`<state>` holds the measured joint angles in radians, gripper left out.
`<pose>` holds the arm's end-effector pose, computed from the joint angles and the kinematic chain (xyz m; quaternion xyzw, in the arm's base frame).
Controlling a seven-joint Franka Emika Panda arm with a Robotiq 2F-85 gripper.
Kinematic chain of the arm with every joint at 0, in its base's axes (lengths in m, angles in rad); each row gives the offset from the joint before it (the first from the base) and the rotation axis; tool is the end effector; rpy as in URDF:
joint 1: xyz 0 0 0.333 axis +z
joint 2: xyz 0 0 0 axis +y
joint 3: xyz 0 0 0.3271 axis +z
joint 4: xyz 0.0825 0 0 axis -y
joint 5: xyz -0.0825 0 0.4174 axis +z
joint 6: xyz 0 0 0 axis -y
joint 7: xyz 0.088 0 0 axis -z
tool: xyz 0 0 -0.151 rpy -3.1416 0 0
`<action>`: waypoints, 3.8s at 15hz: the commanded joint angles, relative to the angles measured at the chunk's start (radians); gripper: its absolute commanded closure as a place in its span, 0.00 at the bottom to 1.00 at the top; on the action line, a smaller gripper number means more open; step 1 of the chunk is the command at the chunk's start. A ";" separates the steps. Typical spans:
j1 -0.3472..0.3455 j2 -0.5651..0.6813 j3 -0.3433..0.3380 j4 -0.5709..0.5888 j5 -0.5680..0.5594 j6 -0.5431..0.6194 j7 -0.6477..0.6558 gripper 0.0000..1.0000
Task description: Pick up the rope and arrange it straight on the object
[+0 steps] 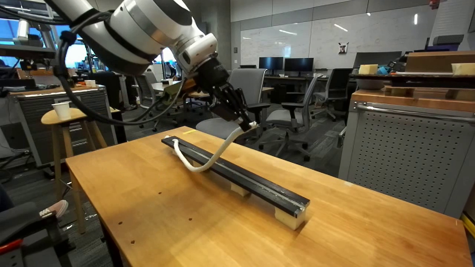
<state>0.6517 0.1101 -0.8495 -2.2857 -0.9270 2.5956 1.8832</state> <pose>0.5688 -0.1184 0.2907 0.7511 -0.5746 0.2939 0.1392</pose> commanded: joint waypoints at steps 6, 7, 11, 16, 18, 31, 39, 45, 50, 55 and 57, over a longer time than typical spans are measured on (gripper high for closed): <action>-0.486 -0.094 0.526 0.105 -0.084 -0.256 0.165 0.97; -0.520 -0.092 0.560 0.108 -0.080 -0.254 0.172 0.97; -0.621 -0.051 0.636 0.117 -0.082 -0.170 0.216 0.97; -0.679 0.028 0.661 0.126 -0.078 -0.077 0.265 0.97; -0.690 0.057 0.657 0.139 -0.073 -0.048 0.291 0.97; -0.705 0.204 0.629 0.231 -0.074 -0.048 0.427 0.97; -0.712 0.305 0.615 0.278 -0.061 -0.042 0.471 0.97; -0.721 0.384 0.606 0.334 -0.042 -0.041 0.478 0.97; -0.728 0.424 0.609 0.347 -0.038 -0.036 0.454 0.97; -0.742 0.458 0.626 0.343 -0.001 0.017 0.392 0.97; -0.735 0.473 0.620 0.346 0.013 0.019 0.373 0.97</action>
<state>-0.0669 0.5543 -0.2381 -1.9689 -0.9498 2.5911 2.3115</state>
